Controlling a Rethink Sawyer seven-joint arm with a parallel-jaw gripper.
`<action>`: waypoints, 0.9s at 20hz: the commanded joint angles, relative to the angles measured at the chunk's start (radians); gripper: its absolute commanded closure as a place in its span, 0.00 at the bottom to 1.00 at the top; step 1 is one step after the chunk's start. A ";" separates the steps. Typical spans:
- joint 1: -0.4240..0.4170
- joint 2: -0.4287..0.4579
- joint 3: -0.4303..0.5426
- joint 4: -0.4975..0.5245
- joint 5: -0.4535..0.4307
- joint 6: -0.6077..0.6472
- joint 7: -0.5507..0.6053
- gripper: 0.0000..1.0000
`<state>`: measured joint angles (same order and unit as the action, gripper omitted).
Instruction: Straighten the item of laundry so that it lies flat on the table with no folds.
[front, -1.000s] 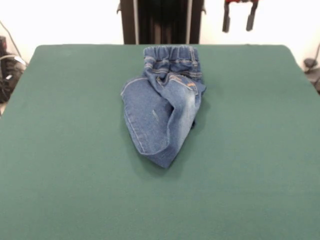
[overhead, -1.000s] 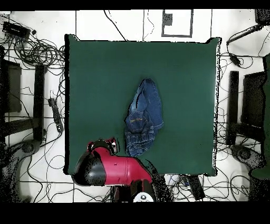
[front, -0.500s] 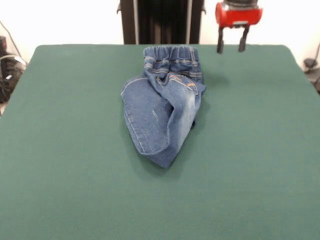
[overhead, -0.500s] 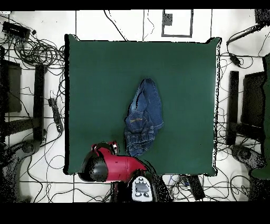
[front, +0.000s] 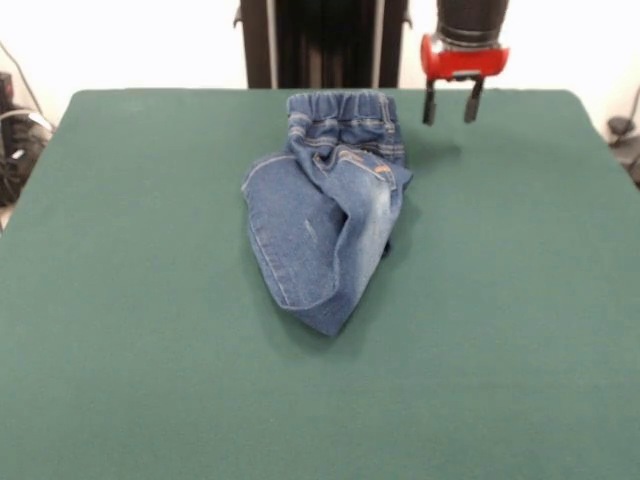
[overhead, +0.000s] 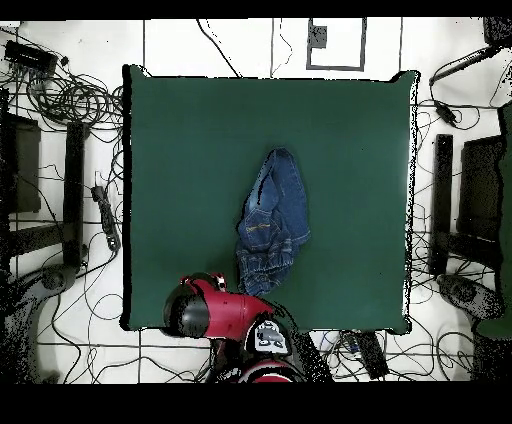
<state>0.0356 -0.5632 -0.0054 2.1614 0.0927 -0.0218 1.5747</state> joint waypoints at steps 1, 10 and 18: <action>0.065 -0.023 -0.006 -0.098 0.165 0.094 0.289 0.00; 0.131 -0.106 -0.088 -0.074 0.259 0.167 0.293 0.00; 0.167 -0.133 -0.194 -0.064 0.365 0.270 0.365 0.00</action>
<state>0.1911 -0.6955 -0.1555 2.1548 0.3261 0.1063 1.5851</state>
